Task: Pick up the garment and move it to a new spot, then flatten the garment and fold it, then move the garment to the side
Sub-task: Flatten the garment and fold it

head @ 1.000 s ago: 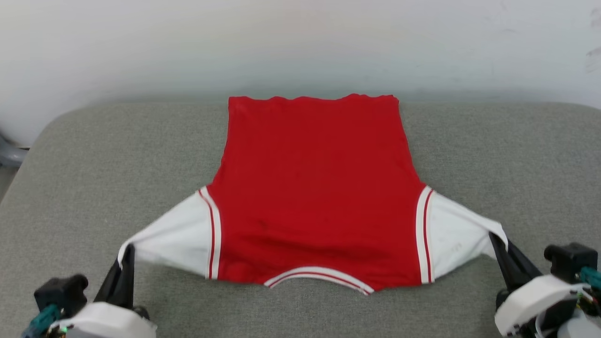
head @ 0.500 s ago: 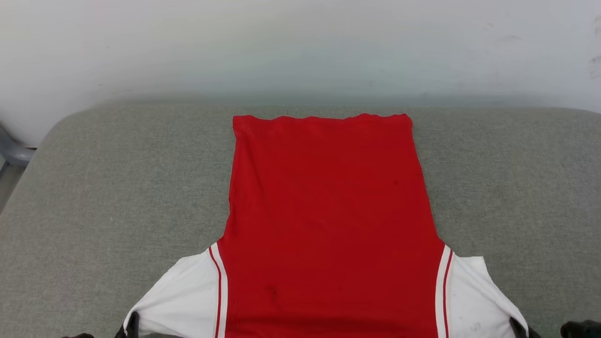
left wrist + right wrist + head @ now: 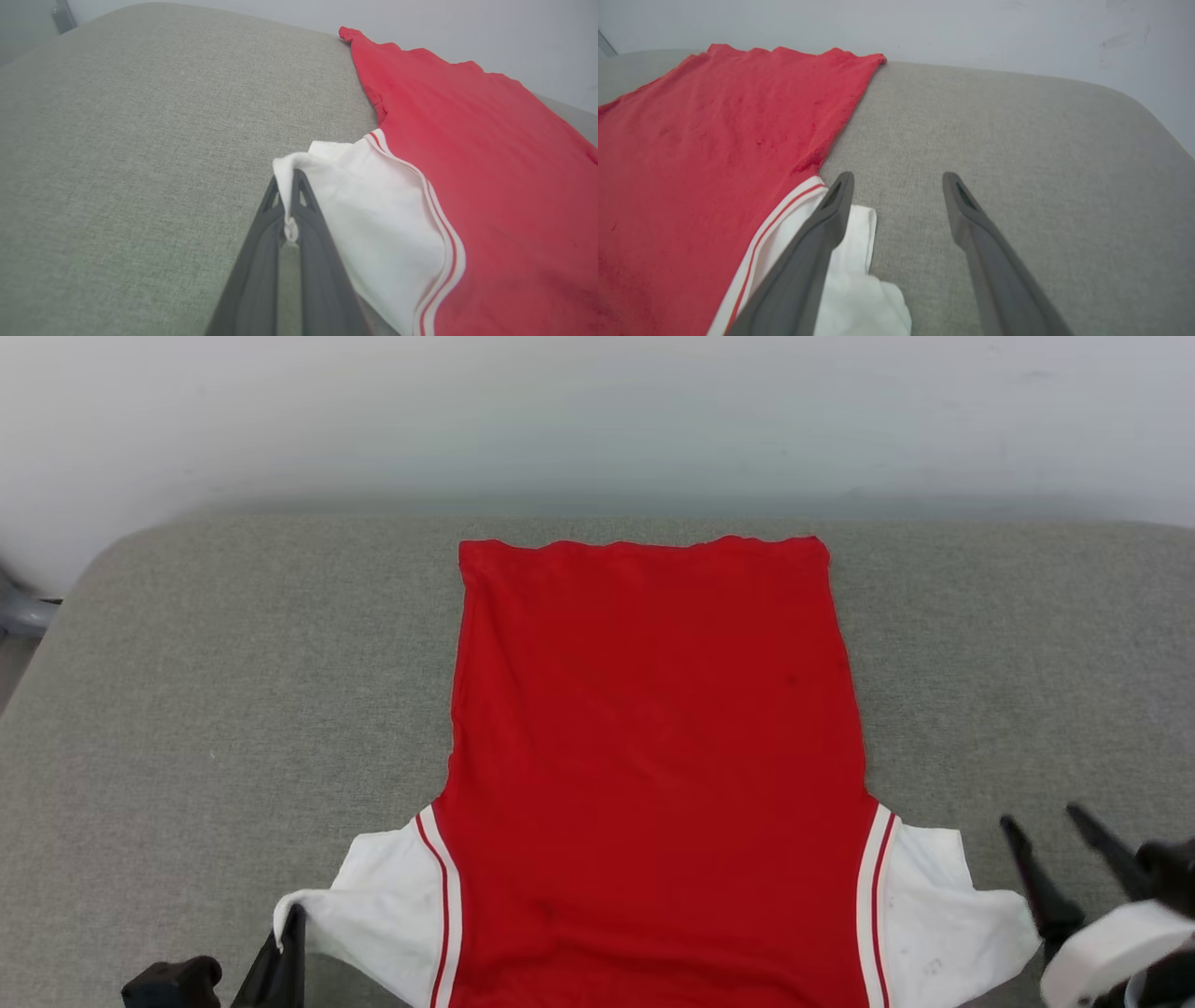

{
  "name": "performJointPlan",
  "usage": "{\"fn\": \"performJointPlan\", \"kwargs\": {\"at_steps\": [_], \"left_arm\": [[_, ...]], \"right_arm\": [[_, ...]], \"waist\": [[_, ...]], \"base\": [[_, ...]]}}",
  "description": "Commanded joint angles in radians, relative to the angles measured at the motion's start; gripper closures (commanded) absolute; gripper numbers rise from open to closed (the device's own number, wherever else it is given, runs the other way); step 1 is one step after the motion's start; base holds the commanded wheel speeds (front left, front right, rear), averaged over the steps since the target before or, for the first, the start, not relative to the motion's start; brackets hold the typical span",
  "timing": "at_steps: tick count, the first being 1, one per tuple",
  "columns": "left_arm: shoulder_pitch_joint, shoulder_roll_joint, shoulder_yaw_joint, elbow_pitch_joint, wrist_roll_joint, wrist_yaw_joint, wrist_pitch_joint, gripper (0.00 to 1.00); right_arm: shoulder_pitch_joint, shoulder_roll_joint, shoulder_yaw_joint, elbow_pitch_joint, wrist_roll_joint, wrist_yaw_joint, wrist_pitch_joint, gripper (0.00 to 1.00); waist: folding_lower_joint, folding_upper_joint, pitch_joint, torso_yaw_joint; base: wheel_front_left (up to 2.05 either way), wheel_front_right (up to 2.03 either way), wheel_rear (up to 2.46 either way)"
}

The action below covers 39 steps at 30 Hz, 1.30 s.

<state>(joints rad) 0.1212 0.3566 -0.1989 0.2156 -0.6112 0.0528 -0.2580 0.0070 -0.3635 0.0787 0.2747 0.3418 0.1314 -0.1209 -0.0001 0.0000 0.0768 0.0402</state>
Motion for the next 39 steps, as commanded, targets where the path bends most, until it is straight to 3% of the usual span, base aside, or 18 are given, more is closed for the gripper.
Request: {"fn": "performJointPlan", "kwargs": {"at_steps": [1, 8, 16, 20, 28, 33, 39], "left_arm": [[-0.022, -0.010, -0.002, -0.016, 0.010, -0.005, -0.005, 1.00], [-0.089, -0.037, -0.016, -0.067, 0.062, -0.017, -0.008, 1.00], [-0.173, -0.088, -0.018, -0.120, 0.115, -0.041, -0.009, 1.00], [-0.211, -0.127, -0.014, -0.142, 0.145, -0.062, -0.008, 1.00], [-0.271, -0.197, -0.001, -0.169, 0.206, -0.106, -0.008, 1.00], [-0.301, -0.235, 0.004, -0.183, 0.239, -0.129, -0.008, 1.00], [-0.325, -0.266, 0.006, -0.191, 0.262, -0.149, -0.008, 1.00]], "right_arm": [[-0.070, -0.029, -0.011, -0.027, -0.002, -0.001, 0.004, 0.00], [-0.370, -0.122, -0.048, -0.108, 0.021, -0.001, 0.084, 0.00], [-0.707, -0.191, 0.026, -0.082, 0.024, -0.001, 0.276, 0.00], [-0.882, -0.229, 0.139, -0.022, 0.023, -0.001, 0.414, 0.00], [-1.149, -0.255, 0.291, 0.201, 0.118, -0.001, 0.806, 0.00], [-1.235, -0.267, 0.311, 0.303, 0.150, -0.001, 1.002, 0.00], [-1.256, -0.241, 0.290, 0.376, 0.127, -0.001, 1.096, 0.00]], "waist": [[0.0001, 0.0000, 0.020, 0.004], [0.0001, 0.0000, 0.115, 0.068], [0.0001, 0.0000, 0.241, 0.144], [0.0001, 0.0000, 0.307, 0.184], [0.0001, 0.0000, 0.420, 0.247], [0.0001, 0.0000, 0.476, 0.281], [0.0001, 0.0000, 0.529, 0.312]], "base": [[0.00, 0.00, 0.00], [0.00, 0.00, 0.00], [0.00, 0.00, 0.00], [0.00, 0.00, 0.00], [0.00, 0.00, 0.00], [0.00, 0.00, 0.00], [0.00, 0.00, 0.00]]}}
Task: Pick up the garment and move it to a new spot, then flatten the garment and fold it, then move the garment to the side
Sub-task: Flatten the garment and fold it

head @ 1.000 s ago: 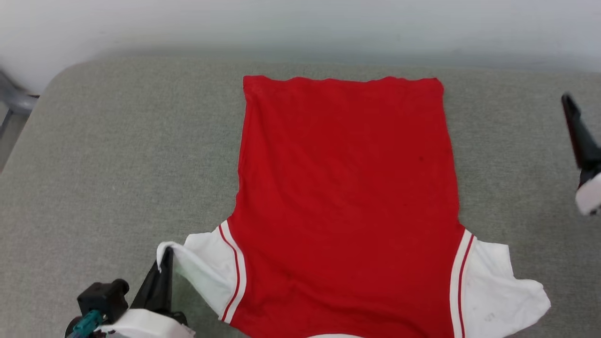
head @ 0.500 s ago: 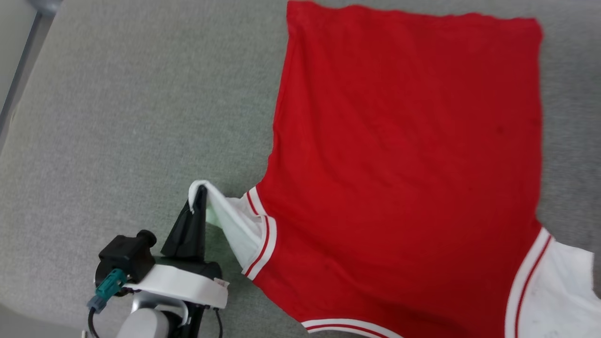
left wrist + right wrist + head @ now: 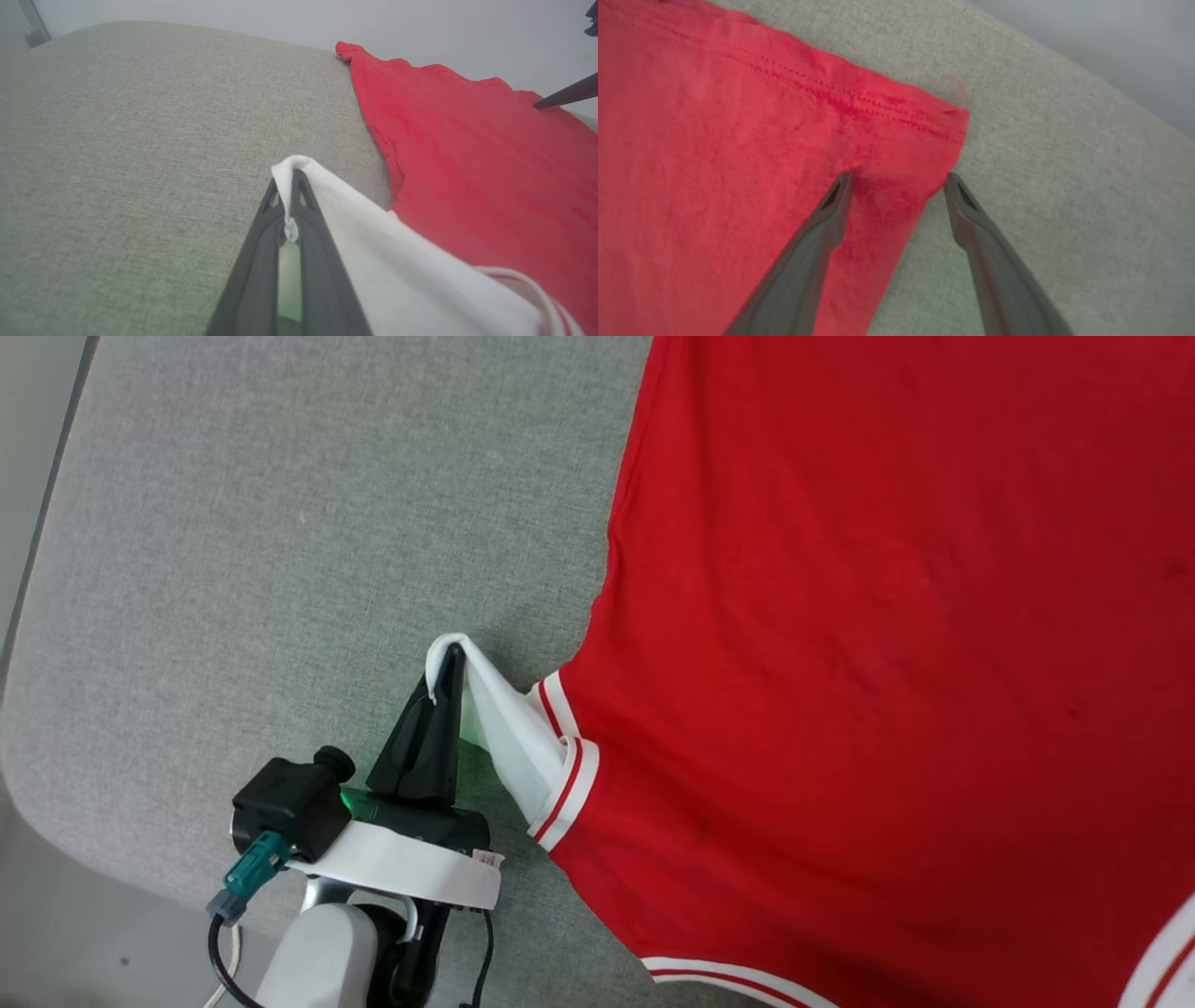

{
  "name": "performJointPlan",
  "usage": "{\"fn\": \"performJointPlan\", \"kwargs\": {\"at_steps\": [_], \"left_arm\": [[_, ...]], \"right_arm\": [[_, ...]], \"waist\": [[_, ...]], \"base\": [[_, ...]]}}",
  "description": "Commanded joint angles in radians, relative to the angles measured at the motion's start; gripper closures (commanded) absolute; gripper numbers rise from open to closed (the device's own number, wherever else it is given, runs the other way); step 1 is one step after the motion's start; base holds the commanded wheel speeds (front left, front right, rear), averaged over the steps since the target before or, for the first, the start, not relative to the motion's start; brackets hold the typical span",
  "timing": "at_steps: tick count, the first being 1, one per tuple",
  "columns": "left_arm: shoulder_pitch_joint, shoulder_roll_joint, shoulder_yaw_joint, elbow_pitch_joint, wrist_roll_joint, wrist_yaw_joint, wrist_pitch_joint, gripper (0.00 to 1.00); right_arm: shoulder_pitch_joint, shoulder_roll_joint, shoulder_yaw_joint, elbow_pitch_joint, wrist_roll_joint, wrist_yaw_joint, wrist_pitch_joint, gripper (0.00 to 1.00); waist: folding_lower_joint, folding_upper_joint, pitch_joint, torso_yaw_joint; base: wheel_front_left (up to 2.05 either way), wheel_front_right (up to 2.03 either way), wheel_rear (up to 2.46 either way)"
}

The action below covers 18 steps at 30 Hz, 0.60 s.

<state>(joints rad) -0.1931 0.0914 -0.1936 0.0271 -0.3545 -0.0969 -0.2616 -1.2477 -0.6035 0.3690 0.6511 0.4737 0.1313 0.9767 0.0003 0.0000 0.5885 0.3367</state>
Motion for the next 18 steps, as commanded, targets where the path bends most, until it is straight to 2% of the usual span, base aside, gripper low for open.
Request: {"fn": "performJointPlan", "kwargs": {"at_steps": [1, 10, 11, 12, 18], "left_arm": [[-0.014, -0.005, 0.001, -0.001, 0.008, -0.003, -0.005, 1.00], [-0.033, -0.029, 0.012, 0.021, 0.019, -0.022, -0.005, 1.00], [-0.034, -0.030, 0.014, 0.023, 0.017, -0.024, -0.005, 1.00], [-0.035, -0.031, 0.017, 0.026, 0.018, -0.024, -0.005, 1.00], [-0.027, -0.035, 0.036, 0.047, 0.028, -0.029, -0.005, 1.00]], "right_arm": [[0.003, 0.002, -0.003, 0.005, -0.002, -0.001, 0.002, 0.00], [0.138, -0.001, 0.022, 0.088, -0.030, -0.001, 0.083, 0.00], [0.142, -0.003, 0.021, 0.085, -0.030, -0.001, 0.081, 0.93], [0.139, -0.004, 0.016, 0.080, -0.029, -0.001, 0.069, 1.00], [0.084, 0.013, -0.013, 0.044, -0.026, -0.001, -0.016, 1.00]], "waist": [[-0.0003, 0.0000, 0.024, 0.019], [-0.0003, 0.0000, 0.047, 0.029], [-0.0003, 0.0000, 0.046, 0.028], [-0.0003, 0.0000, 0.044, 0.027], [-0.0003, 0.0000, 0.001, 0.006]], "base": [[0.00, 0.00, 0.00], [0.00, 0.00, 0.00], [0.00, 0.00, 0.00], [0.00, 0.00, 0.00], [0.00, 0.00, 0.00]]}}
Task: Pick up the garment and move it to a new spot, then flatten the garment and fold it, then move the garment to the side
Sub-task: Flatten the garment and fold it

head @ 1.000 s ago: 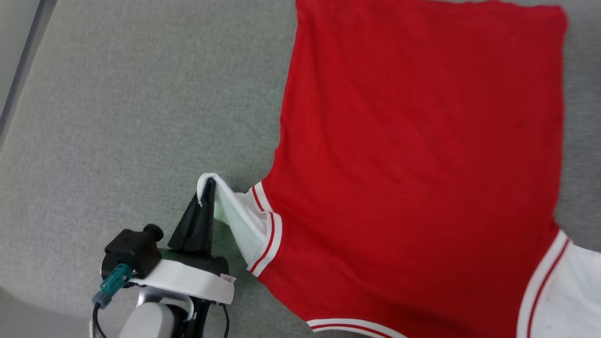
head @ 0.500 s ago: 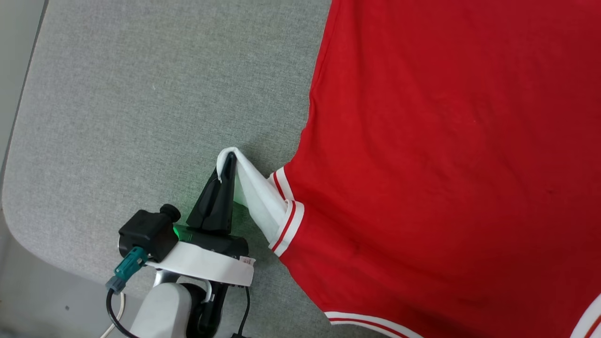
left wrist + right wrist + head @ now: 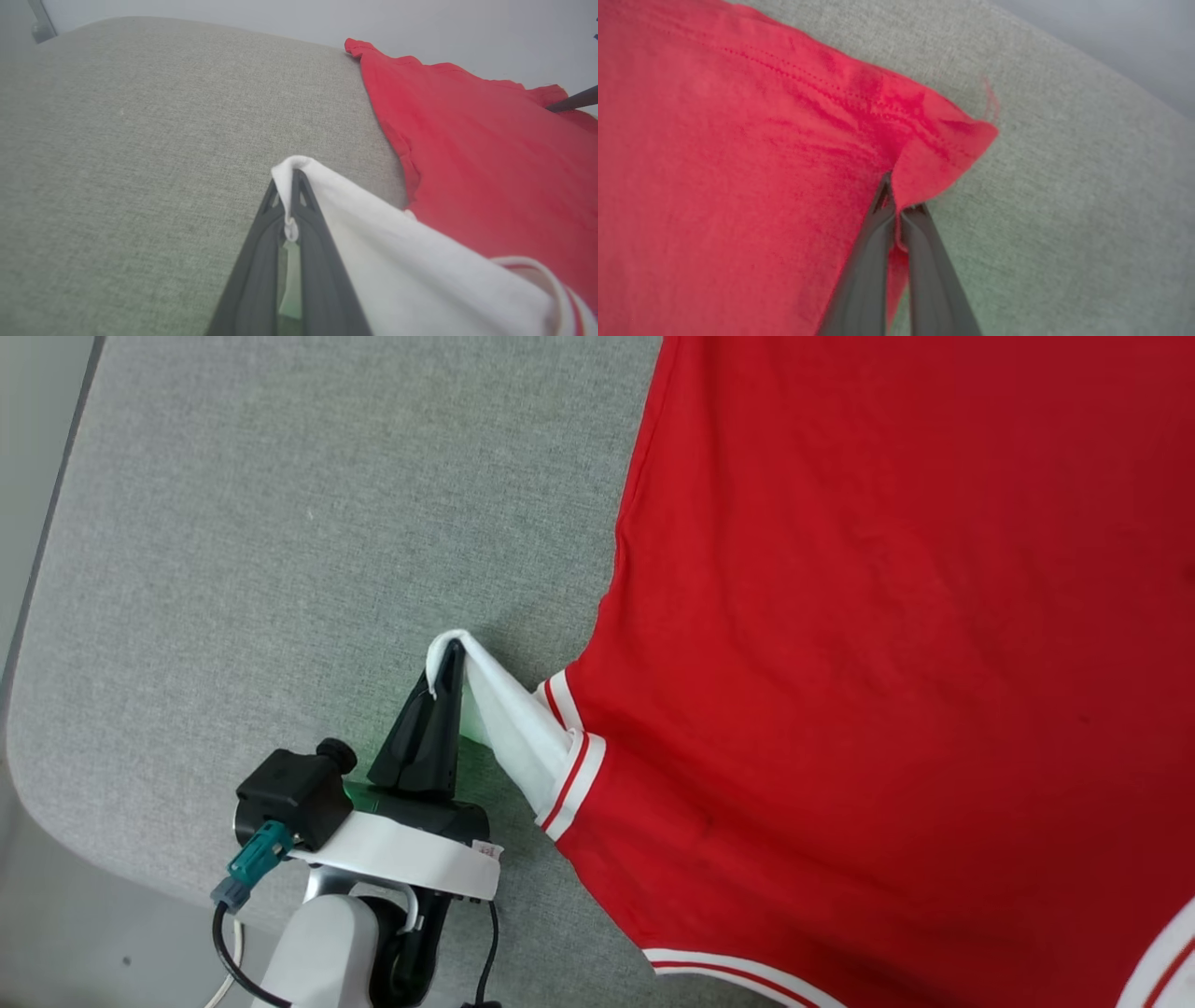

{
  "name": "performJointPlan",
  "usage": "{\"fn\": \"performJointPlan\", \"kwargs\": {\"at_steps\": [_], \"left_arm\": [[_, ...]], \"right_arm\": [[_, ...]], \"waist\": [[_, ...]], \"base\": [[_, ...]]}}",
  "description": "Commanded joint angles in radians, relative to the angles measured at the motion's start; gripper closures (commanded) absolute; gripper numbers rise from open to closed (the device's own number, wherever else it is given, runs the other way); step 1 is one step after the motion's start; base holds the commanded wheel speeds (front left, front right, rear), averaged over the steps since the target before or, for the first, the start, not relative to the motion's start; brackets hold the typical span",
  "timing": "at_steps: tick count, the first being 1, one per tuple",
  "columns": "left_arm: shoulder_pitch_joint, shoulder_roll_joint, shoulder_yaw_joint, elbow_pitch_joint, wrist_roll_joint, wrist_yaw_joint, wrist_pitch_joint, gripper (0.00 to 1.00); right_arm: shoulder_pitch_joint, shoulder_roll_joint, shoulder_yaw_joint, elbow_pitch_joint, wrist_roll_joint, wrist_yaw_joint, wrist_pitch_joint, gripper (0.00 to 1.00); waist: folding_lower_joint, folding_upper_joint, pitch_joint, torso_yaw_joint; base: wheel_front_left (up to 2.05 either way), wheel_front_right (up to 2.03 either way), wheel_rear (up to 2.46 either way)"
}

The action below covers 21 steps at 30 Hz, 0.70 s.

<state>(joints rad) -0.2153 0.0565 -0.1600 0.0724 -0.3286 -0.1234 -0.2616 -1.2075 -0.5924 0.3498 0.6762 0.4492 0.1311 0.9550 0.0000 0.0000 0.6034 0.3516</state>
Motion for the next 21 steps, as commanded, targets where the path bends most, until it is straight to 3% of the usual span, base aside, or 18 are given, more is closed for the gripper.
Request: {"fn": "performJointPlan", "kwargs": {"at_steps": [1, 8, 15, 21], "left_arm": [[0.001, -0.001, 0.007, 0.005, 0.006, -0.003, -0.005, 1.00], [0.052, 0.003, 0.043, 0.029, 0.024, -0.003, -0.005, 1.00], [0.120, 0.018, 0.078, 0.052, 0.037, -0.005, -0.004, 1.00], [0.177, 0.023, 0.111, 0.063, 0.045, -0.002, -0.004, 1.00]], "right_arm": [[0.036, 0.008, 0.000, 0.016, 0.003, -0.001, -0.014, 1.00], [0.065, -0.017, 0.058, -0.054, 0.062, -0.001, -0.135, 1.00], [0.215, -0.134, 0.162, -0.210, 0.202, -0.001, -0.226, 1.00], [0.401, -0.238, 0.193, -0.372, 0.298, -0.001, -0.285, 1.00]], "waist": [[0.0000, 0.0000, -0.026, -0.014], [0.0000, 0.0000, -0.144, -0.063], [0.0000, 0.0000, -0.268, -0.129], [0.0000, 0.0000, -0.346, -0.183]], "base": [[0.00, 0.00, 0.00], [0.00, 0.00, 0.00], [0.00, 0.00, 0.00], [0.00, 0.00, 0.00]]}}
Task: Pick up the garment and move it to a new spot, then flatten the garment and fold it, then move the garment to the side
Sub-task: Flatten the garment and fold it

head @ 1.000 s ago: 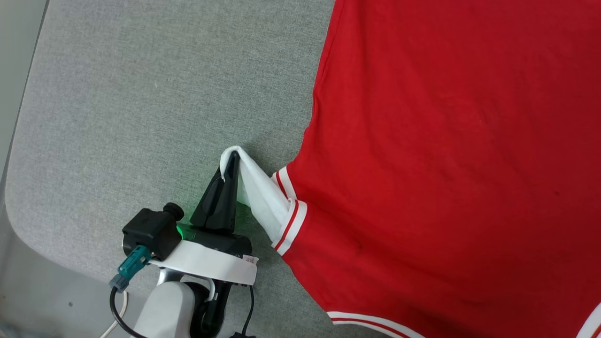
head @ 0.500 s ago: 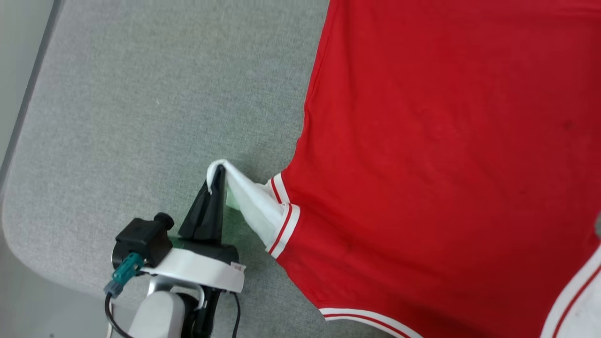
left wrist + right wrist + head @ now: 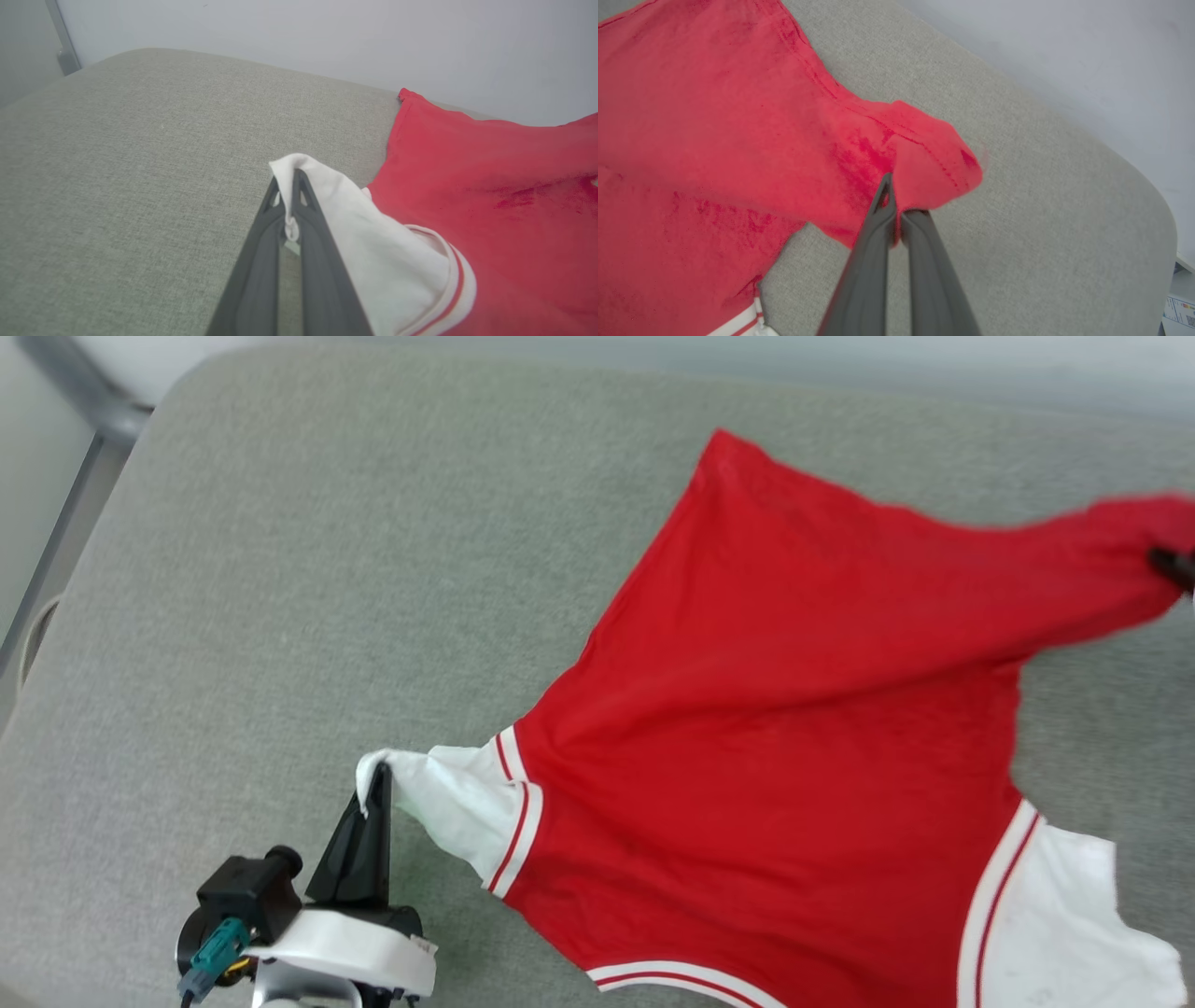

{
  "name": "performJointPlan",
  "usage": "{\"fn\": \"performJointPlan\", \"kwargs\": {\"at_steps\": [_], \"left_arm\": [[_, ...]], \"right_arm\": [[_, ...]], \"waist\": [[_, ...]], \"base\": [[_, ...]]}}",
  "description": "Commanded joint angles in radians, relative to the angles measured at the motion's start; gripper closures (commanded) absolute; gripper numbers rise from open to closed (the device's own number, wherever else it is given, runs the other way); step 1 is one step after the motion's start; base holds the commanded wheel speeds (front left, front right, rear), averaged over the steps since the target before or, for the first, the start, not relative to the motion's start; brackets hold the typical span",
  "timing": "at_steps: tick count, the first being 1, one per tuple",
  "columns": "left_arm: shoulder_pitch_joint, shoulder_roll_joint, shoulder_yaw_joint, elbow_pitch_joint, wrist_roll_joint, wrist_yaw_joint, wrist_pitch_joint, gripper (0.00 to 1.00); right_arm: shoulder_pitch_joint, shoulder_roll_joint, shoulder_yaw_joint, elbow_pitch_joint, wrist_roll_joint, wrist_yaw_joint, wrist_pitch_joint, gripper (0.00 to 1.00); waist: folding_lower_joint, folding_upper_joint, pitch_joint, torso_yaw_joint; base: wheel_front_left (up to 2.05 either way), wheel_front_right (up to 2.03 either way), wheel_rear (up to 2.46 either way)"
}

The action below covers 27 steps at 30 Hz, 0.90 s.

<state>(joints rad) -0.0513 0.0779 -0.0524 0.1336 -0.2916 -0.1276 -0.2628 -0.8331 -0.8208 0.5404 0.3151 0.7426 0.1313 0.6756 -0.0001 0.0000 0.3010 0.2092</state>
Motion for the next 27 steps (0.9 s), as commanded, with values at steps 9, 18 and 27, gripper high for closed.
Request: {"fn": "performJointPlan", "kwargs": {"at_steps": [9, 18, 27], "left_arm": [[0.080, 0.014, 0.044, 0.011, 0.010, 0.009, -0.003, 1.00], [0.107, 0.018, 0.056, 0.010, 0.012, 0.009, -0.003, 1.00], [0.101, 0.024, 0.055, 0.017, 0.015, 0.006, -0.003, 1.00]], "right_arm": [[0.384, -0.065, -0.088, -0.173, 0.057, -0.001, -0.089, 1.00], [0.767, 0.003, -0.274, -0.216, 0.050, -0.001, -0.089, 1.00], [1.013, 0.136, -0.368, -0.209, 0.037, -0.001, -0.043, 1.00]], "waist": [[0.0001, 0.0000, -0.123, -0.110], [0.0001, 0.0000, -0.146, -0.140], [0.0001, 0.0000, -0.144, -0.143]], "base": [[0.00, 0.00, 0.00], [0.00, 0.00, 0.00], [0.00, 0.00, 0.00]]}}
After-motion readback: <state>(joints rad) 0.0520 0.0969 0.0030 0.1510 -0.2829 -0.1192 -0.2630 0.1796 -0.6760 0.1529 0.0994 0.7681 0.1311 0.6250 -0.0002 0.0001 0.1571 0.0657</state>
